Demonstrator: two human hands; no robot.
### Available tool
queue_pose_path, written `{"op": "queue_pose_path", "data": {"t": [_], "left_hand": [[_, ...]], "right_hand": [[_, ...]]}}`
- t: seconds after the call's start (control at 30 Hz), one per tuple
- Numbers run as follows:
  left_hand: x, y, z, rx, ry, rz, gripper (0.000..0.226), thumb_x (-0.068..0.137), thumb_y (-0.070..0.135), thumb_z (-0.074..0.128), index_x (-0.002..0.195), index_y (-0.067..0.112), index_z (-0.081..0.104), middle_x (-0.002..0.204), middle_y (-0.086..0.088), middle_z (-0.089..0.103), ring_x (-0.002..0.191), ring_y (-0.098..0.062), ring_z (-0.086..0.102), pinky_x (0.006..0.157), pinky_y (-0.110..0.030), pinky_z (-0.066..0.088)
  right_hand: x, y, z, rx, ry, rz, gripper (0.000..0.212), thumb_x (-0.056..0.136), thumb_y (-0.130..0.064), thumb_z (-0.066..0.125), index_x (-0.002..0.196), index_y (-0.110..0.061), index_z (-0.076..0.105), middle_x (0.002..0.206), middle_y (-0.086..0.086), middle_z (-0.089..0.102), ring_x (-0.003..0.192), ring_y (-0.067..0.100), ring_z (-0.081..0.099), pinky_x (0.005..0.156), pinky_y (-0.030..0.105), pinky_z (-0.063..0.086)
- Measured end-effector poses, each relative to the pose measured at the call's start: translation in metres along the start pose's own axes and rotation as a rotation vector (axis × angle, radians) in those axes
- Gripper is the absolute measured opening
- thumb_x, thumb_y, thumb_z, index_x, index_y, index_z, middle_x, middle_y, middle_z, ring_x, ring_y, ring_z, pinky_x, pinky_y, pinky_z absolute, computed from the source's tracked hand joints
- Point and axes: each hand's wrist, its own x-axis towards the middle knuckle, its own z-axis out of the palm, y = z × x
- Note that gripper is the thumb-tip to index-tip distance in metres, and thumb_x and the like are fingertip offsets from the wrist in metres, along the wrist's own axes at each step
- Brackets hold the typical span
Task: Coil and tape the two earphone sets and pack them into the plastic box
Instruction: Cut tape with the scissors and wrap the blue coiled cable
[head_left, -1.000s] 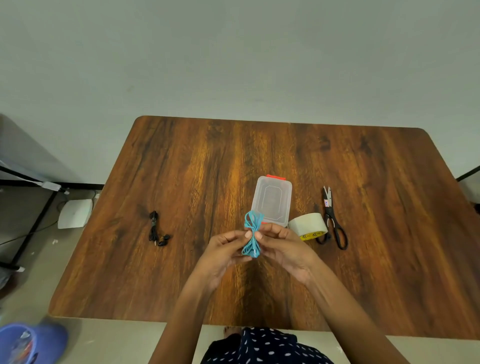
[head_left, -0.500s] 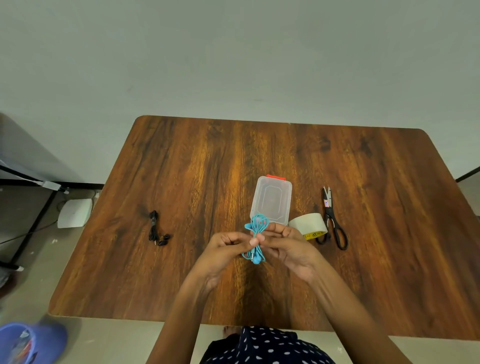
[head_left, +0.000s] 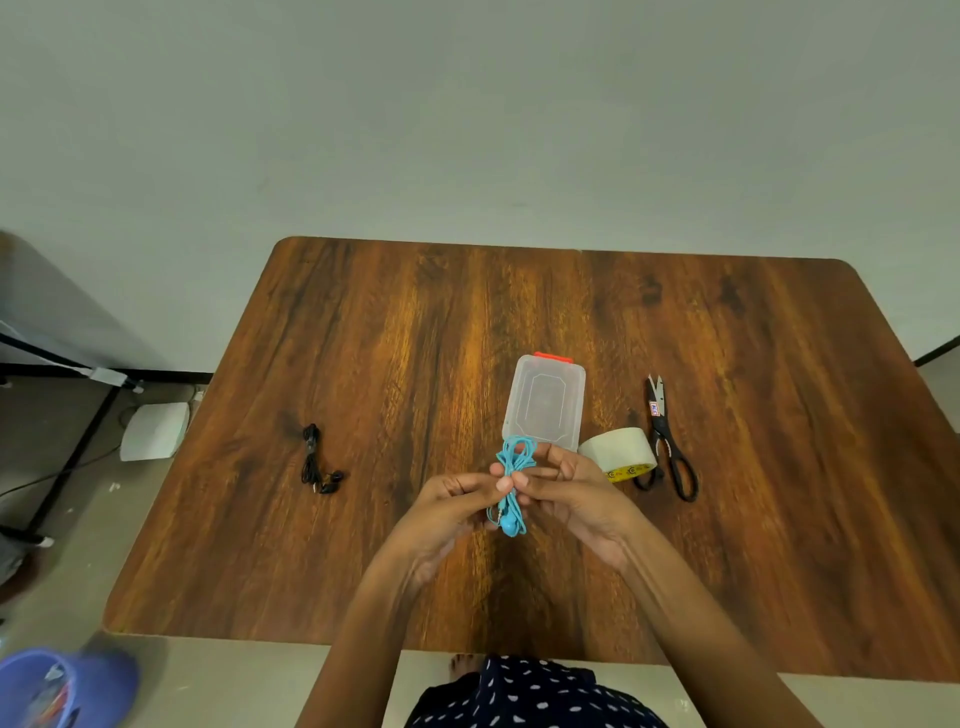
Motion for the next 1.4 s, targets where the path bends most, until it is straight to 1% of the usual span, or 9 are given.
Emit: {"op": "queue_pose_path", "data": {"t": [0.13, 0.23, 0.37, 0.57, 0.9, 1.07, 1.13, 1.23, 1.4], "left_hand": [[0.001, 0.002, 0.006, 0.014, -0.006, -0.002, 0.041, 0.076, 0.036, 0.07, 0.102, 0.004, 0.072, 0.103, -0.017, 0.072, 0.094, -0.022, 0.069, 0.081, -0.027, 0.055], [0.002, 0.001, 0.008, 0.037, -0.011, 0.024, 0.039, 0.076, 0.04, 0.069, 0.098, 0.008, 0.074, 0.104, -0.016, 0.071, 0.098, -0.021, 0.066, 0.089, -0.034, 0.05], [0.003, -0.003, 0.008, 0.01, -0.038, 0.021, 0.036, 0.074, 0.04, 0.07, 0.095, 0.011, 0.076, 0.102, -0.013, 0.073, 0.098, -0.019, 0.066, 0.091, -0.032, 0.05], [0.004, -0.002, 0.006, -0.025, -0.016, 0.024, 0.037, 0.073, 0.036, 0.071, 0.097, 0.008, 0.075, 0.099, -0.012, 0.073, 0.094, -0.017, 0.068, 0.085, -0.029, 0.053], [0.001, -0.001, 0.001, 0.058, -0.048, 0.036, 0.035, 0.075, 0.034, 0.069, 0.096, 0.007, 0.074, 0.099, -0.014, 0.072, 0.095, -0.02, 0.066, 0.089, -0.034, 0.051], [0.0, -0.002, 0.0, 0.063, -0.044, 0.05, 0.034, 0.073, 0.037, 0.07, 0.093, 0.01, 0.076, 0.099, -0.011, 0.073, 0.095, -0.02, 0.067, 0.089, -0.033, 0.052], [0.0, 0.0, 0.001, 0.067, -0.06, 0.052, 0.031, 0.073, 0.037, 0.071, 0.091, 0.013, 0.077, 0.097, -0.008, 0.074, 0.093, -0.017, 0.067, 0.086, -0.03, 0.053], [0.001, 0.001, 0.001, 0.048, -0.065, 0.037, 0.033, 0.071, 0.038, 0.072, 0.092, 0.013, 0.077, 0.096, -0.009, 0.074, 0.092, -0.017, 0.068, 0.083, -0.027, 0.054], [0.005, -0.003, 0.001, 0.011, -0.063, 0.0, 0.039, 0.075, 0.036, 0.069, 0.099, 0.004, 0.074, 0.098, -0.014, 0.072, 0.095, -0.023, 0.068, 0.087, -0.031, 0.054]], "right_hand": [[0.0, 0.004, -0.002, 0.036, 0.094, -0.017, 0.051, 0.068, -0.008, 0.075, 0.116, -0.001, 0.059, 0.102, 0.015, 0.072, 0.081, 0.016, 0.07, 0.067, 0.025, 0.056], [0.0, 0.002, -0.004, 0.057, 0.109, -0.015, 0.046, 0.066, -0.006, 0.074, 0.11, 0.002, 0.061, 0.091, 0.012, 0.074, 0.07, 0.013, 0.069, 0.068, 0.024, 0.058], [0.0, 0.003, -0.005, 0.038, 0.116, -0.021, 0.043, 0.063, -0.005, 0.076, 0.104, 0.0, 0.064, 0.088, 0.012, 0.074, 0.076, 0.015, 0.071, 0.069, 0.024, 0.058], [-0.001, 0.005, -0.012, 0.184, -0.012, 0.022, 0.05, 0.071, -0.002, 0.073, 0.118, 0.0, 0.06, 0.111, 0.02, 0.068, 0.091, 0.021, 0.069, 0.076, 0.028, 0.058], [0.0, 0.008, -0.011, 0.122, -0.026, 0.038, 0.059, 0.07, -0.006, 0.077, 0.125, -0.003, 0.053, 0.116, 0.02, 0.067, 0.105, 0.026, 0.067, 0.079, 0.029, 0.058], [0.0, 0.01, -0.01, 0.121, -0.014, 0.054, 0.06, 0.069, -0.006, 0.077, 0.124, -0.004, 0.055, 0.118, 0.021, 0.065, 0.11, 0.029, 0.064, 0.092, 0.036, 0.054], [0.0, 0.011, -0.011, 0.137, 0.016, 0.069, 0.062, 0.068, -0.005, 0.077, 0.126, -0.002, 0.053, 0.118, 0.02, 0.065, 0.108, 0.029, 0.064, 0.092, 0.038, 0.054], [-0.001, 0.013, -0.01, 0.177, 0.004, 0.049, 0.053, 0.069, -0.005, 0.076, 0.12, -0.005, 0.06, 0.112, 0.017, 0.069, 0.097, 0.023, 0.067, 0.083, 0.032, 0.057], [0.0, 0.015, -0.011, 0.19, -0.013, -0.001, 0.05, 0.072, -0.004, 0.074, 0.12, -0.007, 0.06, 0.111, 0.018, 0.068, 0.096, 0.022, 0.068, 0.081, 0.031, 0.056]]}}
